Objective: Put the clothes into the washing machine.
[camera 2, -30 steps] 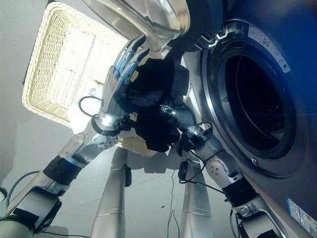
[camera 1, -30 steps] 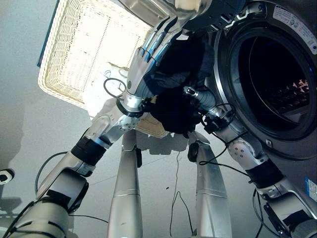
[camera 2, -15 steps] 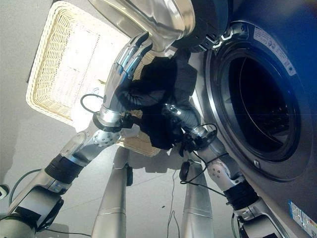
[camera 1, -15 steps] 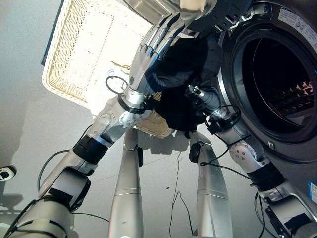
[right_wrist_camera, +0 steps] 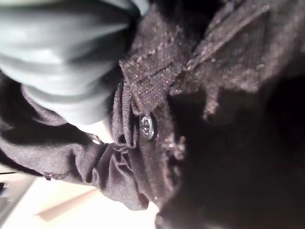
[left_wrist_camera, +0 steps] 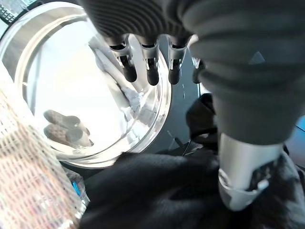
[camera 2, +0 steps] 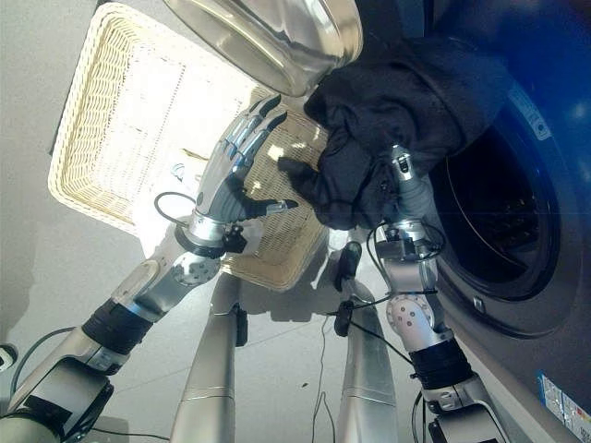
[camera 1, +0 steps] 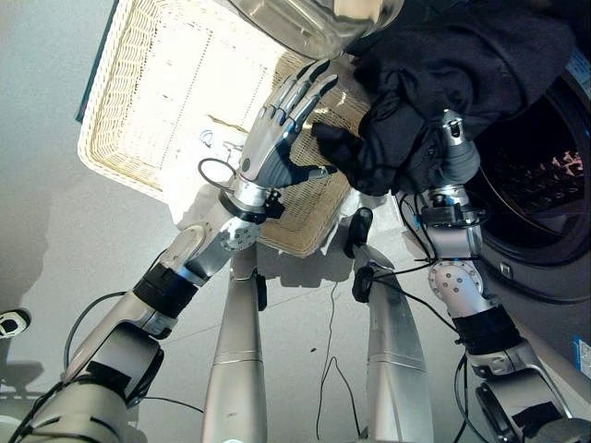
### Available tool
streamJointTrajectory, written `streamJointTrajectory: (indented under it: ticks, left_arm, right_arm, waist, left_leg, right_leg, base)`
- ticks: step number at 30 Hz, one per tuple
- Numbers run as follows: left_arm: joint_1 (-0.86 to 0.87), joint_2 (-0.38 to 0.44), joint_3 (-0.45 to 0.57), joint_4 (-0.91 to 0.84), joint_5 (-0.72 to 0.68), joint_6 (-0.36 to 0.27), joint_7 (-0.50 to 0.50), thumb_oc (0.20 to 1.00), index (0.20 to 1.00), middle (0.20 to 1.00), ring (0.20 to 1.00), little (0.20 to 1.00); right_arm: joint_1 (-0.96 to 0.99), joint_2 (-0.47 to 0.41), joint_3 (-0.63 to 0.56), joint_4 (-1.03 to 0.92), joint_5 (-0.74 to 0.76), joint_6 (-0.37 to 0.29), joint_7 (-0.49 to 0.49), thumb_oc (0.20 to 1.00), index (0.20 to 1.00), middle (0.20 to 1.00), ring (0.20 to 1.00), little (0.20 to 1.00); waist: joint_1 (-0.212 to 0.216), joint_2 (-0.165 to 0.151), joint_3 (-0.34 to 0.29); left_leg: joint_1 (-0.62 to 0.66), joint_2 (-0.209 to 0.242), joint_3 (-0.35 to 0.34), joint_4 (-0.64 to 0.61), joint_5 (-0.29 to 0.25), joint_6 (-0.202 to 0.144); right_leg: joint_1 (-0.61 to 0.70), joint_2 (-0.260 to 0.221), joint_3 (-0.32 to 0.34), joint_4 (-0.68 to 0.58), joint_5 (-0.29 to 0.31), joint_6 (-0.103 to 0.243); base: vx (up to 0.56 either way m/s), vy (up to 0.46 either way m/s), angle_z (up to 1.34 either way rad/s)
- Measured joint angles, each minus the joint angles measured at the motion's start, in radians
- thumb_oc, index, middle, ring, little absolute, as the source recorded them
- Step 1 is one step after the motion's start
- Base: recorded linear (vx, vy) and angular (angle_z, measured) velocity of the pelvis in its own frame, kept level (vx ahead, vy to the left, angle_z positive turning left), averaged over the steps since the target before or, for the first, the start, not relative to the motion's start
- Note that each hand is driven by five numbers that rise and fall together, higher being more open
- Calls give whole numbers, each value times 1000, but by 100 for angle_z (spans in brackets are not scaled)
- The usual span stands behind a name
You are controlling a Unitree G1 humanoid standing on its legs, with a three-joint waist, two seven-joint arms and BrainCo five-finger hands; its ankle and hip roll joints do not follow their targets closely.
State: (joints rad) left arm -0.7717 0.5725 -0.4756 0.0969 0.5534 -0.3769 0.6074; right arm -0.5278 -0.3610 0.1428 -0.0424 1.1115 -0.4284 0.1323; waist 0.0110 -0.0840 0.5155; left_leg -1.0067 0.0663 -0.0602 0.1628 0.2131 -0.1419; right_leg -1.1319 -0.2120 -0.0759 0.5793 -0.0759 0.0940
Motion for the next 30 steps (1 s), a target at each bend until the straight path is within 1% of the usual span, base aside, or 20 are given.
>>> streamJointTrajectory:
  ticks: [6, 9, 10, 12, 15, 16, 17, 21, 22, 23, 27, 30]
  left_arm:
    - [1, 2, 5, 0, -7, 26, -24, 1000, 1000, 1000, 1000, 1000]
    - [9, 4, 13, 13, -71, 38, 2, 1000, 1000, 1000, 1000, 1000]
    - [18, 0, 23, 29, -80, 37, 32, 1000, 1000, 1000, 1000, 1000]
    - [10, -3, 27, 120, -120, 36, 121, 1000, 1000, 1000, 1000, 1000]
    - [18, -6, 28, 167, -165, 35, 190, 1000, 1000, 1000, 1000, 1000]
    - [20, -15, 30, 222, -217, 23, 234, 1000, 1000, 1000, 1000, 1000]
    - [20, -18, 33, 236, -232, 20, 245, 1000, 1000, 1000, 1000, 1000]
    - [9, -52, 46, 368, -309, -3, 314, 1000, 1000, 1000, 1000, 1000]
    - [11, -51, 46, 377, -319, -4, 324, 1000, 1000, 1000, 1000, 1000]
    - [-7, -55, 36, 433, -337, -4, 334, 1000, 1000, 1000, 1000, 1000]
    - [-53, -61, 26, 537, -396, 1, 339, 1000, 1000, 1000, 1000, 1000]
    - [-87, -58, 21, 602, -462, 1, 337, 1000, 1000, 1000, 1000, 1000]
  right_arm:
    - [1, 3, -14, -19, -1, -2, -21, 200, 200, 200, 200, 200]
    - [2, 3, -14, -18, 1, 9, -21, 200, 200, 200, 200, 200]
    - [1, 3, -14, -15, 5, 24, -20, 200, 200, 200, 200, 200]
    - [-13, 5, -10, 40, 23, 78, -22, 200, 200, 200, 200, 200]
    - [-25, 6, -5, 88, 32, 131, -42, 200, 200, 200, 200, 200]
    - [-50, 6, 11, 164, 65, 180, -56, 200, 200, 200, 200, 200]
    - [-57, 7, 17, 193, 75, 196, -60, 200, 200, 200, 200, 200]
    - [-108, 8, 67, 429, 165, 276, -86, 200, 200, 200, 200, 200]
    - [-100, 8, 68, 444, 186, 284, -93, 200, 200, 200, 200, 200]
    - [-116, 7, 79, 514, 223, 287, -92, 200, 200, 200, 200, 200]
    - [-158, -4, 81, 647, 314, 304, -99, 200, 200, 200, 200, 200]
    - [-219, -14, 82, 762, 380, 305, -111, 200, 200, 200, 200, 200]
  waist:
    - [-1, 0, 0]
    - [-1, 0, 0]
    - [-1, 0, 0]
    - [-1, 0, 0]
    - [2, 0, 0]
    - [2, 0, 0]
    - [2, 0, 0]
    - [5, 0, 0]
    - [4, 1, 0]
    - [3, 1, 0]
    - [3, 1, 0]
    - [2, 1, 0]
  left_leg:
    - [0, 1, 1, 2, 0, 0]
    - [1, 1, 1, 4, 0, 0]
    - [1, 1, 1, 6, 0, 0]
    - [11, 2, 1, 8, 0, -1]
    - [16, 2, 3, 8, -1, -1]
    - [20, 2, 3, 8, -1, -1]
    - [20, 2, 3, 8, -1, -1]
    - [22, 2, 4, 6, -2, -2]
    - [20, 2, 4, 5, -2, -2]
    - [23, 3, 5, 5, -2, -2]
    - [24, 6, 10, 4, -2, -2]
    - [24, 14, 19, 2, -2, -2]
  right_leg:
    - [0, 1, 1, 0, 0, 0]
    - [2, 1, 1, 0, 1, -1]
    - [3, 1, 1, 1, 1, -1]
    - [12, 1, 1, 1, 2, -2]
    - [15, 1, 3, 1, 1, -1]
    - [18, 2, 3, 1, 1, -1]
    - [18, 2, 3, 1, 0, 0]
    - [19, 2, 3, -2, 0, 1]
    - [17, 2, 3, -3, 2, -2]
    - [20, 2, 3, -6, 4, -4]
    - [21, 5, 5, -11, 6, -5]
    - [20, 14, 9, -24, 14, -6]
  base:
    - [0, 0, 0]
    - [0, 0, 0]
    - [0, 0, 0]
    - [0, 0, 0]
    - [0, 0, 0]
    - [0, 0, 0]
    - [0, 0, 0]
    - [-2, 17, 0]
    - [-5, 39, -1]
    - [0, 0, 0]
    - [1, 20, -4]
    - [10, 4, -9]
